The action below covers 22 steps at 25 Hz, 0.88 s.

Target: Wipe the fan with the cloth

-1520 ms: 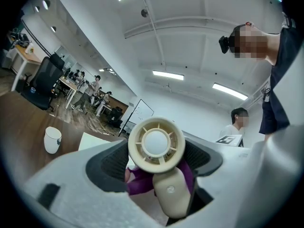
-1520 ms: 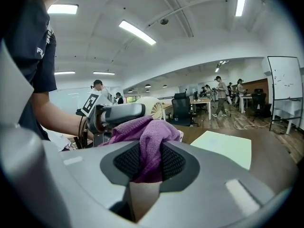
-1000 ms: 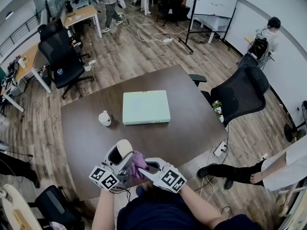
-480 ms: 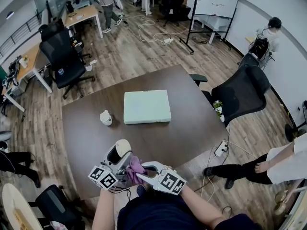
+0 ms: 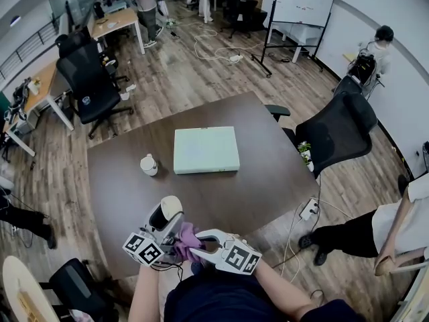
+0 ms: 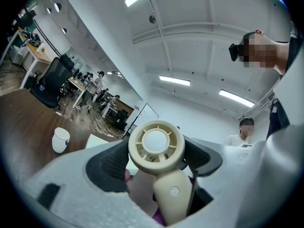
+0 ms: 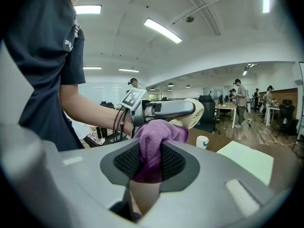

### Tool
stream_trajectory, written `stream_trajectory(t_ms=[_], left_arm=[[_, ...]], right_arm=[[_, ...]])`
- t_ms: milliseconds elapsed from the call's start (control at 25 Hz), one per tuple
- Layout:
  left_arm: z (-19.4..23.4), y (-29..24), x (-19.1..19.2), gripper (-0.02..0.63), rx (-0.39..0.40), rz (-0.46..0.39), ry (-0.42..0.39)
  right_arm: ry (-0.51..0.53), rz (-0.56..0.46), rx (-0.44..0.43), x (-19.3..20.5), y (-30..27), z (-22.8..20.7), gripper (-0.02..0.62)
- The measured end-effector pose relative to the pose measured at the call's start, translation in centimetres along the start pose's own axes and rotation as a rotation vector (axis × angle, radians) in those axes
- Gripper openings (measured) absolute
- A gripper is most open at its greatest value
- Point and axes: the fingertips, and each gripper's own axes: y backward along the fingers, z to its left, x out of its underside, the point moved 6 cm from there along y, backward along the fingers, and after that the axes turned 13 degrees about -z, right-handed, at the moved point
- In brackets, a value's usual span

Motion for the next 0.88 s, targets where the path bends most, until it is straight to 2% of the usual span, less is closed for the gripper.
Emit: stream_trajectory(t_ms=[880], left_arm=[[-4.5, 0.2, 0.9, 0.368, 0.229, 0.079, 0.01]], right_arm=[[0.009, 0.02, 0.15, -0.2, 1.0, -4.4, 0.107]])
